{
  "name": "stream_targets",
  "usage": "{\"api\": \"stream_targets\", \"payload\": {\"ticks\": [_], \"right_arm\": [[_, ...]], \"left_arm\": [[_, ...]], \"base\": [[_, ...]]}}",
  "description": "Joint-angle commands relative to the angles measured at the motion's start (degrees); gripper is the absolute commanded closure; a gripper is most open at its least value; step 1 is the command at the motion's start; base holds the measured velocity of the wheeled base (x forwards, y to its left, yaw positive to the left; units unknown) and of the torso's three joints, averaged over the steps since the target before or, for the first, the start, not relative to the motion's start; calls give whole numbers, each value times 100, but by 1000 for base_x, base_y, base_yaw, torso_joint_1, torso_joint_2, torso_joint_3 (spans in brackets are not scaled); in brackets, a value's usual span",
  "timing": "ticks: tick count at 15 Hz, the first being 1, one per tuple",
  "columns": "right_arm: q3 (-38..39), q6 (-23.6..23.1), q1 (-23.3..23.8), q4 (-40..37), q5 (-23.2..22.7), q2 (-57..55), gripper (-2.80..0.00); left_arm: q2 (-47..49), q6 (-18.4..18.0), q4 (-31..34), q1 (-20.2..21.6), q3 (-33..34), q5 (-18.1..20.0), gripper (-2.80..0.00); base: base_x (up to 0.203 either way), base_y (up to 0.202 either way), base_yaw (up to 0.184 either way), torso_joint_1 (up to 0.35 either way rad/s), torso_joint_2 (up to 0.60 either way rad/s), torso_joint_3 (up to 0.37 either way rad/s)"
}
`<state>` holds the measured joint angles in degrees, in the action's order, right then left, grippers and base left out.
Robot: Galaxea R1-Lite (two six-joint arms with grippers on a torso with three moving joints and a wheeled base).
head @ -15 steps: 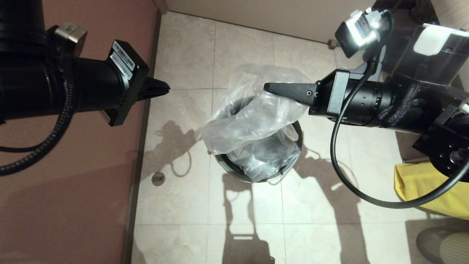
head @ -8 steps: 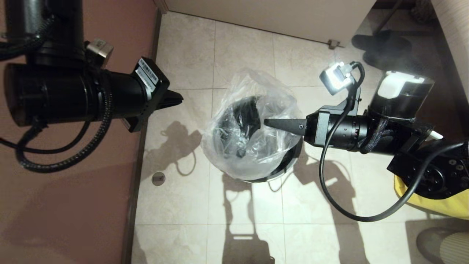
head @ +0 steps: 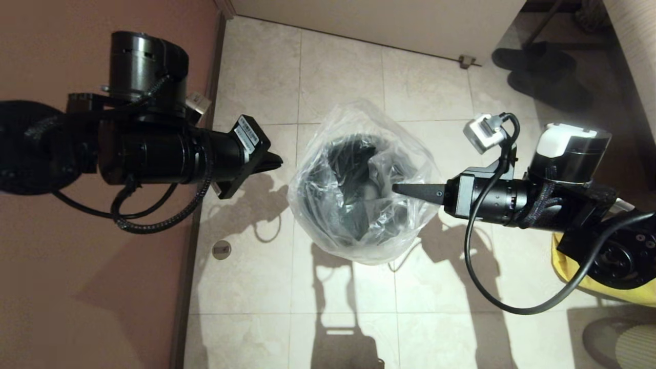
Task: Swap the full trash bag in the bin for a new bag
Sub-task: Put the new garbage bag on the trash can
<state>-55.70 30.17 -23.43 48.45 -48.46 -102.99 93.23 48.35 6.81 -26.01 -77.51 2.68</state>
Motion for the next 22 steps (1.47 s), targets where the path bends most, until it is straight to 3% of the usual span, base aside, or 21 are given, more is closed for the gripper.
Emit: {"api": "stream_targets", "payload": {"ticks": [1, 6, 7, 12, 14, 22], "right_arm": [[42, 15, 14, 25, -32, 42, 0], [27, 15, 19, 25, -31, 17, 0], [24, 15, 23, 25, -24, 25, 0], [-2, 22, 14, 33, -68, 16, 0], [-2, 24, 23, 33, -68, 25, 0], [1, 23, 40, 37, -68, 34, 0]], "left_arm": [[275, 26, -26, 182, 3, 108, 0], [808, -142, -493, 273, -8, 312, 0], [827, -229, -505, 272, -10, 328, -280], [1331, -723, -575, 324, -19, 364, -280], [1556, -966, -1043, 355, -16, 357, -280], [1707, -993, -1121, 342, -54, 357, -280]], "base": [[0, 0, 0, 0, 0, 0], [0, 0, 0, 0, 0, 0], [0, 0, 0, 0, 0, 0], [0, 0, 0, 0, 0, 0], [0, 0, 0, 0, 0, 0], [0, 0, 0, 0, 0, 0]]}}
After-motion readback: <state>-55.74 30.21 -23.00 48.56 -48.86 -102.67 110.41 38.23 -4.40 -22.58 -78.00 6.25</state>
